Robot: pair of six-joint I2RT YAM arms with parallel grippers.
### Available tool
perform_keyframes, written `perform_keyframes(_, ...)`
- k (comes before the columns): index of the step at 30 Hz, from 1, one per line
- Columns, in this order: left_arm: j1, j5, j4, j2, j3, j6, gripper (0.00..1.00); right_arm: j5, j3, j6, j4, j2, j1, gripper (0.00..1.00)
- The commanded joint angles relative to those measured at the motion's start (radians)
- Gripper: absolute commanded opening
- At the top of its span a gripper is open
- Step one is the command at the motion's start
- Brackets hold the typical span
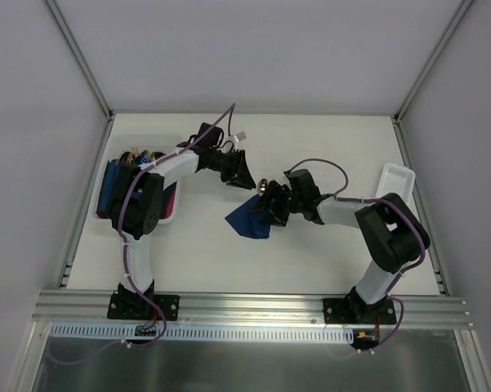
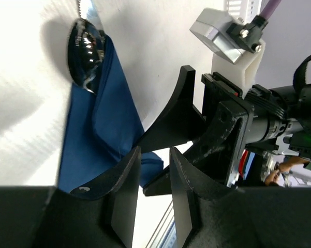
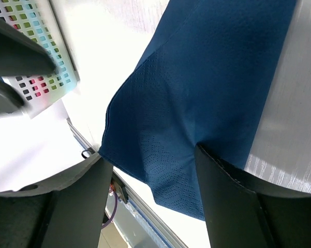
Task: Place the utensils on the paper napkin and roll it up
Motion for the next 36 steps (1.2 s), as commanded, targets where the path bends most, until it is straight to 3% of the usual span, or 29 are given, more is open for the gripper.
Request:
perform_keyframes(1,-0.058,0.046,-0.022,0.039,0.044,-0.022,0.29,0.012,-0.026,-0.020,-0.003,0.025,0.004,0.68)
perform_keyframes(12,-0.101,0.069,-0.028,0.087,-0.037,-0.005,0.25,0.003,-0.038,-0.038,-0.003,0.015,0.004,0.68)
perform_keyframes(26,-0.087,-0.020,-0.082,0.059,-0.157,0.089,0.14,-0.019,-0.070,-0.075,-0.005,-0.015,0.004,0.67)
perform_keyframes(36,-0.087,-0.046,-0.088,0.081,-0.158,0.095,0.08,-0.010,0.008,-0.168,-0.132,-0.150,0.002,0.46)
